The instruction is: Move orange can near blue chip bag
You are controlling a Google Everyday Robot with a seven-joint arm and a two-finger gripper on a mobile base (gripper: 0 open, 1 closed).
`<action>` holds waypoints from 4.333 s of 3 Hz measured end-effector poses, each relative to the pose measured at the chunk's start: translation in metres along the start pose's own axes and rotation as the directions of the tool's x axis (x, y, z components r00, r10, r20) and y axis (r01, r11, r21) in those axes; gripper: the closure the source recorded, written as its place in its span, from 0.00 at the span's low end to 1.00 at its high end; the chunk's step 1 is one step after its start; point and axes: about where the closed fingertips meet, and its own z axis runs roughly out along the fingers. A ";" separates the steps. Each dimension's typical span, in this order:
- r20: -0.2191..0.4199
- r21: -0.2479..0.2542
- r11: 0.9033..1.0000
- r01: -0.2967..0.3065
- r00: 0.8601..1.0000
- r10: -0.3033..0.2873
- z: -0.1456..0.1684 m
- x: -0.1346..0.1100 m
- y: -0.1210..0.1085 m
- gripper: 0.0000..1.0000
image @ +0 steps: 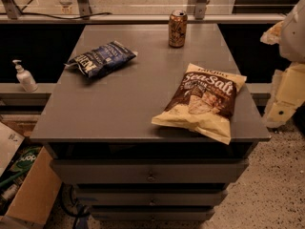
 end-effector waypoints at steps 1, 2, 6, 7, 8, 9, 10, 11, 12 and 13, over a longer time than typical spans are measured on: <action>0.009 0.009 1.000 -0.001 1.000 0.001 -0.001 -0.002 -0.002 0.00; 0.061 0.032 0.999 -0.024 0.998 0.023 0.013 -0.013 -0.018 0.00; 0.328 -0.028 0.971 -0.238 0.915 0.234 0.125 -0.079 -0.102 0.00; 0.336 -0.023 0.967 -0.252 0.909 0.245 0.129 -0.076 -0.103 0.00; 0.393 -0.023 0.950 -0.312 0.871 0.296 0.149 -0.077 -0.112 0.00; 0.531 -0.014 0.916 -0.402 0.773 0.347 0.168 -0.087 -0.154 0.00; 0.673 -0.046 0.871 -0.490 0.629 0.389 0.178 -0.099 -0.208 0.00; 0.751 -0.087 0.832 -0.548 0.513 0.417 0.186 -0.108 -0.253 0.00; 0.797 -0.123 0.814 -0.568 0.432 0.422 0.193 -0.123 -0.283 0.00; 0.823 -0.134 0.808 -0.574 0.390 0.413 0.206 -0.142 -0.305 0.00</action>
Offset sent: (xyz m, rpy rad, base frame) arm 0.0670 0.0243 -0.0207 0.1543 -0.0923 -0.0408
